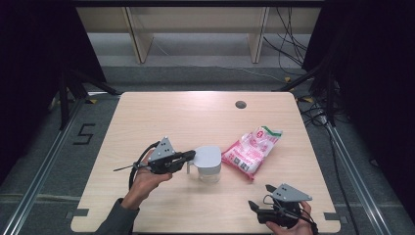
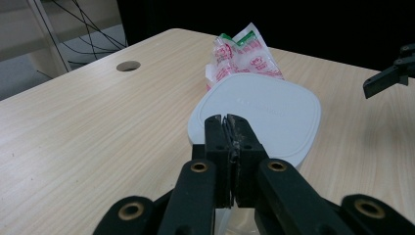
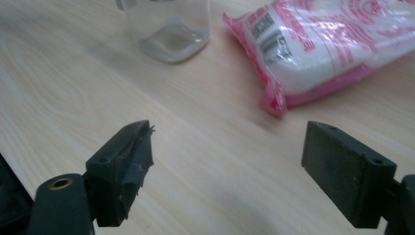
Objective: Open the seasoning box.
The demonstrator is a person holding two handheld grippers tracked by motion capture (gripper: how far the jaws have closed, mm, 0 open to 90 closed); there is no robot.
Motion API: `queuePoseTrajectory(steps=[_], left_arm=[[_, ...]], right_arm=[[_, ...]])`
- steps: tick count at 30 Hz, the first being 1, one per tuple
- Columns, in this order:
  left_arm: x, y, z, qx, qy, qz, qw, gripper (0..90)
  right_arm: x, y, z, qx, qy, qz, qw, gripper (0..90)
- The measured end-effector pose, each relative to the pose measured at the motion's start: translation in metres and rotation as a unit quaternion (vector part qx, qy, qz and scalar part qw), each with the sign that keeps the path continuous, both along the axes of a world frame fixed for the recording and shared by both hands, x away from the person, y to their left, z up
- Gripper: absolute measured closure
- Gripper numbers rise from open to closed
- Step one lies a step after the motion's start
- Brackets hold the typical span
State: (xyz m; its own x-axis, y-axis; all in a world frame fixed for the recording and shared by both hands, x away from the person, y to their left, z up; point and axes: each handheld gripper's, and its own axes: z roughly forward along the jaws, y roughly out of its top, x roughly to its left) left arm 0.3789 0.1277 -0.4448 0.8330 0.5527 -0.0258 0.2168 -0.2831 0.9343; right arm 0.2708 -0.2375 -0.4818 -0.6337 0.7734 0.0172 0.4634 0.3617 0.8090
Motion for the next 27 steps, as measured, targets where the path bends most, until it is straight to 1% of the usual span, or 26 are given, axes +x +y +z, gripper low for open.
queuePoseTrajectory(steps=[1,2,3,4,5,6,7,8,9,10,11,12,13,14,15,16,17,19,20,21,22,23,24,25,26,27], left_arm=[[0.000,0.001,0.000,0.000,0.000,-0.001,1.0000,87.3],[0.001,0.001,0.000,0.000,-0.005,-0.003,1.0000,87.1],[0.001,0.001,0.000,-0.002,-0.002,-0.004,1.0000,86.9],[0.001,0.001,0.000,-0.002,-0.001,-0.001,1.0000,86.9],[0.001,0.001,0.000,0.002,-0.006,-0.003,1.0000,86.9],[0.001,0.001,0.000,0.002,-0.005,-0.002,1.0000,86.9],[0.001,0.001,0.000,0.002,-0.004,-0.003,1.0000,86.9],[0.002,0.002,0.000,0.001,-0.003,-0.004,1.0000,86.8],[0.002,0.002,0.000,-0.001,-0.001,-0.004,1.0000,86.7],[0.002,0.002,0.000,0.000,-0.003,-0.004,1.0000,86.7],[0.001,0.002,0.000,0.000,0.000,-0.001,1.0000,86.7],[0.001,0.002,0.000,0.001,-0.001,-0.002,1.0000,86.7],[0.001,0.002,0.000,0.002,-0.002,-0.003,1.0000,86.6],[0.002,0.002,0.000,0.001,-0.003,-0.005,1.0000,86.6],[0.002,0.003,0.000,0.004,-0.003,-0.004,1.0000,86.6],[0.002,0.003,-0.001,0.002,-0.003,-0.003,1.0000,86.6],[0.001,0.002,-0.001,0.000,0.000,-0.001,1.0000,86.6],[0.002,0.002,0.000,0.001,-0.002,-0.003,1.0000,86.6],[0.002,0.003,0.000,0.003,-0.004,-0.005,1.0000,86.6],[0.002,0.003,-0.001,0.002,-0.003,-0.004,1.0000,86.5],[0.002,0.003,-0.001,0.000,-0.004,-0.004,1.0000,86.6],[0.001,0.002,-0.001,-0.001,0.000,-0.002,1.0000,86.6],[0.002,0.003,0.000,0.002,-0.004,-0.005,1.0000,86.6],[0.002,0.003,0.000,0.004,-0.005,-0.006,1.0000,86.5],[0.002,0.003,-0.001,-0.005,0.002,-0.003,1.0000,86.4],[0.002,0.003,-0.001,-0.001,-0.003,-0.007,1.0000,86.4]], right_arm=[[0.001,0.003,0.001,0.000,0.005,0.002,1.0000,25.0],[0.004,0.007,0.004,-0.005,0.003,0.012,0.9999,28.5],[0.007,0.011,0.005,-0.001,-0.007,0.018,0.9998,30.6],[0.011,0.015,0.008,-0.006,-0.014,0.028,0.9995,32.7],[0.012,0.022,0.011,0.000,-0.004,0.026,0.9997,39.0],[0.016,0.024,0.013,-0.007,-0.018,0.042,0.9989,43.0],[0.020,0.028,0.015,-0.004,-0.034,0.047,0.9983,47.8],[0.022,0.031,0.017,-0.005,-0.034,0.051,0.9981,51.2],[0.027,0.036,0.019,-0.004,-0.045,0.059,0.9973,55.8],[0.031,0.040,0.021,-0.008,-0.050,0.061,0.9968,60.7],[0.033,0.042,0.023,-0.005,-0.046,0.062,0.9970,64.2],[0.036,0.044,0.024,0.001,-0.050,0.066,0.9966,66.7],[0.040,0.047,0.026,0.009,-0.053,0.069,0.9962,72.0],[0.042,0.048,0.028,0.016,-0.050,0.063,0.9967,74.4],[0.045,0.049,0.029,0.016,-0.061,0.067,0.9958,76.0],[0.048,0.049,0.031,0.019,-0.062,0.070,0.9955,78.7],[0.051,0.050,0.031,0.027,-0.065,0.071,0.9950,80.7],[0.055,0.052,0.032,0.026,-0.065,0.071,0.9950,85.0],[0.055,0.054,0.032,0.031,-0.058,0.067,0.9956,86.1],[0.059,0.055,0.033,0.026,-0.061,0.073,0.9951,87.2],[0.061,0.056,0.033,0.030,-0.061,0.077,0.9947,87.3],[0.062,0.058,0.034,0.023,-0.060,0.081,0.9947,87.3],[0.064,0.060,0.034,0.017,-0.064,0.087,0.9941,87.9],[0.062,0.063,0.034,0.022,-0.047,0.078,0.9956,88.8],[0.066,0.063,0.034,0.016,-0.062,0.085,0.9943,89.9],[0.067,0.065,0.034,0.020,-0.057,0.084,0.9946,90.0]])
